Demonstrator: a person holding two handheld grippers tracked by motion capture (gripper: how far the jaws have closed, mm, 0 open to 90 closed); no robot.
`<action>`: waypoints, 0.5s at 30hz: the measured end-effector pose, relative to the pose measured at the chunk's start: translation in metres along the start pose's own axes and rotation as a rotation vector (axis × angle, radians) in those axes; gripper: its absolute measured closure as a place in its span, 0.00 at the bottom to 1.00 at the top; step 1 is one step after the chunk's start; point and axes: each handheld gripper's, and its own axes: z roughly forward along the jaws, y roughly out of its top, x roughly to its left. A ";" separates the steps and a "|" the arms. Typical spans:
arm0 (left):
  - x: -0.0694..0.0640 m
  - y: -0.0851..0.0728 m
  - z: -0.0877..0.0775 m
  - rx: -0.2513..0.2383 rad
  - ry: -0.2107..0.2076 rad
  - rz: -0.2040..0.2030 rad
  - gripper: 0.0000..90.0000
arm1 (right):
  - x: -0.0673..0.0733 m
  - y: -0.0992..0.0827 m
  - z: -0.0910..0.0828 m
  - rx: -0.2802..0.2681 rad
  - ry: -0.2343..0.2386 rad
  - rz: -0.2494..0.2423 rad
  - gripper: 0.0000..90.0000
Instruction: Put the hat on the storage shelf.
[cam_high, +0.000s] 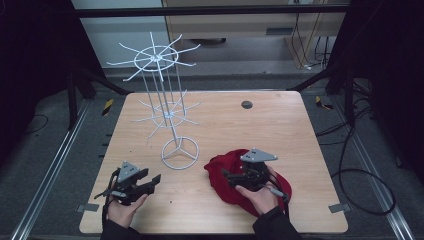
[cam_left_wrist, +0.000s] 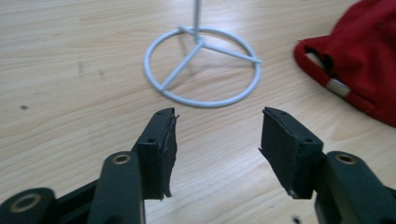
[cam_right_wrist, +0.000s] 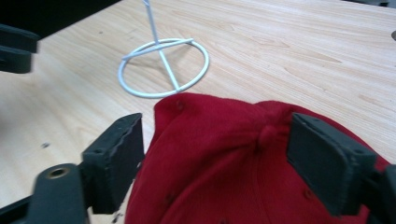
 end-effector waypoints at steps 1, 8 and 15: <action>0.003 -0.001 0.001 -0.007 0.010 -0.007 0.47 | 0.000 0.000 0.003 0.006 -0.006 0.003 0.18; 0.019 -0.006 0.003 -0.008 0.041 -0.062 0.46 | 0.000 -0.008 0.027 0.097 -0.046 0.017 0.30; 0.023 -0.007 0.004 -0.006 0.048 -0.072 0.48 | -0.013 -0.013 0.023 0.195 -0.023 0.073 0.92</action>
